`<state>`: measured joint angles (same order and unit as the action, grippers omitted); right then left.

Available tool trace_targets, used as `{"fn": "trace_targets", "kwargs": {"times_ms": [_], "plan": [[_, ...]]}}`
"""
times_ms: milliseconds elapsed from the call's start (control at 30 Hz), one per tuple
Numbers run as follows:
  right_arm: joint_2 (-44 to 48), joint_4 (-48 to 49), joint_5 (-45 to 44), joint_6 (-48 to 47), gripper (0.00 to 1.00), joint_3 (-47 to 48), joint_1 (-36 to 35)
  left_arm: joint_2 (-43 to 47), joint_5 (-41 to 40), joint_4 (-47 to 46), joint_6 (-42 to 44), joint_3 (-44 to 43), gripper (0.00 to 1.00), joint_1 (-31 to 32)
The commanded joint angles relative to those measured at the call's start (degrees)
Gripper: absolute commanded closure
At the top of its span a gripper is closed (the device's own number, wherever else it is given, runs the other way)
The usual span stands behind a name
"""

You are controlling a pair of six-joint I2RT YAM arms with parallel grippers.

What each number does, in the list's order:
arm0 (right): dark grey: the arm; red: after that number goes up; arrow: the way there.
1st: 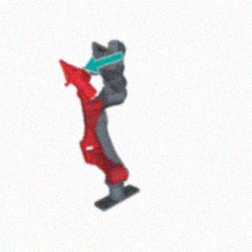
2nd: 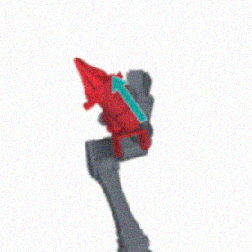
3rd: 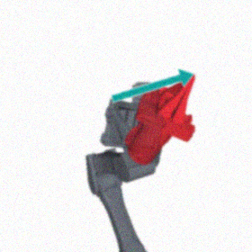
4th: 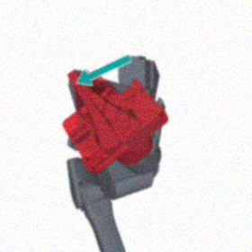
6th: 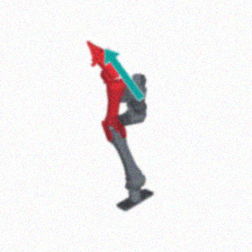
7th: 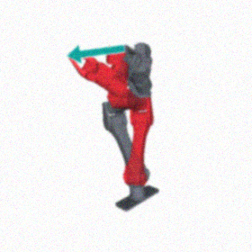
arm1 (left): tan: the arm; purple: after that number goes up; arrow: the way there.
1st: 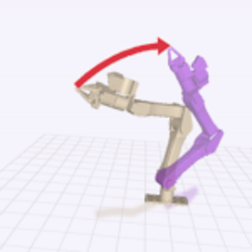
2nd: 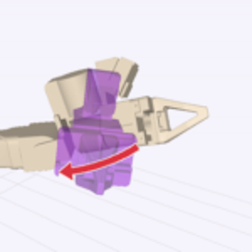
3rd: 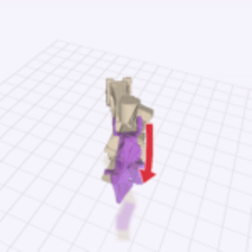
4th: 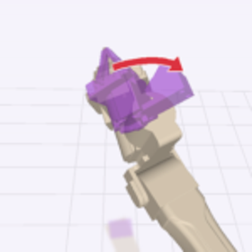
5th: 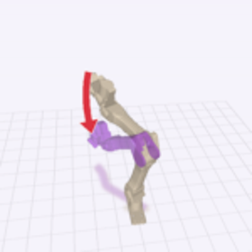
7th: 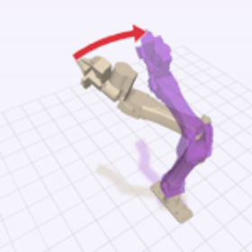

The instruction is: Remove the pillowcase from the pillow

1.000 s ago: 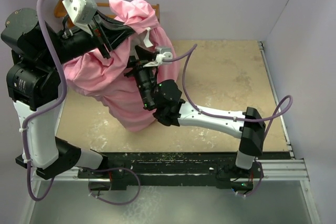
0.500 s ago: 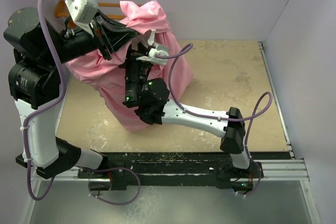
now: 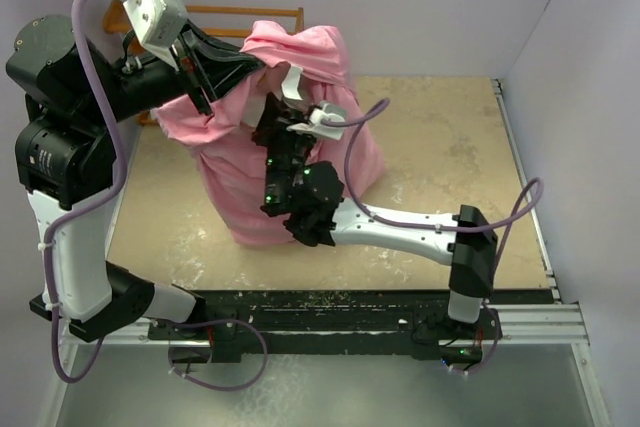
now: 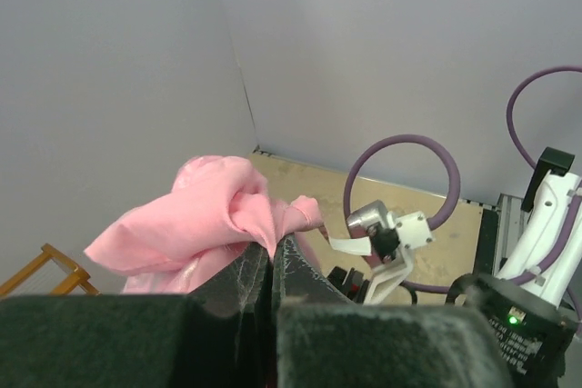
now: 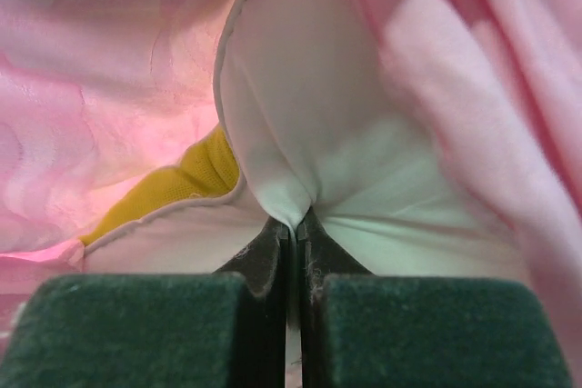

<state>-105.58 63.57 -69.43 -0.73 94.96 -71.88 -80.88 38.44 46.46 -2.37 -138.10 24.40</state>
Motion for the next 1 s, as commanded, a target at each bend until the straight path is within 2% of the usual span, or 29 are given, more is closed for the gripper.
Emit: {"fn": "trace_targets", "kwargs": {"times_ms": [0,133,200,400,567,733,967], "plan": [[7.43,2.72,-1.34,7.28,1.00,-7.91,0.69,2.86,-1.88,-5.15,1.84,-2.18,1.00,0.03],[12.96,2.86,2.59,13.61,1.00,-16.60,0.69,3.37,-6.24,-5.26,5.21,-1.19,1.00,0.04],[16.73,2.48,7.35,17.82,1.00,-20.82,0.61,3.93,-9.93,-5.99,8.31,0.64,1.00,0.04],[24.17,0.64,14.54,26.30,1.00,-29.65,-0.50,4.68,-19.56,-8.39,15.00,6.36,1.00,0.03],[26.40,0.53,17.24,25.48,1.00,-30.53,-2.57,4.52,-27.75,-12.49,18.16,9.43,1.00,0.04],[24.64,2.55,21.97,21.78,1.00,-28.18,-5.78,4.40,-33.76,-17.21,22.72,12.55,1.00,0.03],[26.96,5.08,22.81,18.96,1.00,-30.44,-7.62,1.03,-44.37,-15.92,32.10,14.66,1.00,0.08]]}}
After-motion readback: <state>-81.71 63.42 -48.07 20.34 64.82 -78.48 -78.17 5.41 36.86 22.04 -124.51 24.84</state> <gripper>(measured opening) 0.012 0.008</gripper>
